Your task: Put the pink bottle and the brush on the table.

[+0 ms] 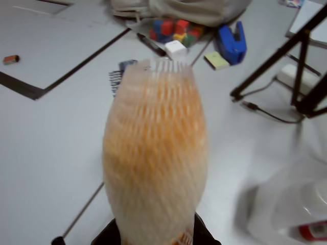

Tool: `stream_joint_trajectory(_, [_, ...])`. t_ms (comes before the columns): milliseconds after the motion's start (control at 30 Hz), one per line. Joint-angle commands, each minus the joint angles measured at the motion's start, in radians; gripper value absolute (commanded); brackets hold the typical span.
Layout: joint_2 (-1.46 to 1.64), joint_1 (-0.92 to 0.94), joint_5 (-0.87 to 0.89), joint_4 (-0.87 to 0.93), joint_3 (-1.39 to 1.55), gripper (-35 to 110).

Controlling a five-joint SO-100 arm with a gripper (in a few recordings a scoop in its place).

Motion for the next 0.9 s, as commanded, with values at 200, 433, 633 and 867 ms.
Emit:
stream_joint_trajectory(200, [0.239,0.172,-0.049,0.052,0.144,0])
stream_joint_trajectory(433, [0.376,0.308,-0.074,0.149,0.314,0])
stream_joint_trajectory(633, [0.456,0.42,-0.106,0.325,0.38,0])
stream_joint_trajectory(867, [0.479,0.546,-0.16,0.482,0.387,0])
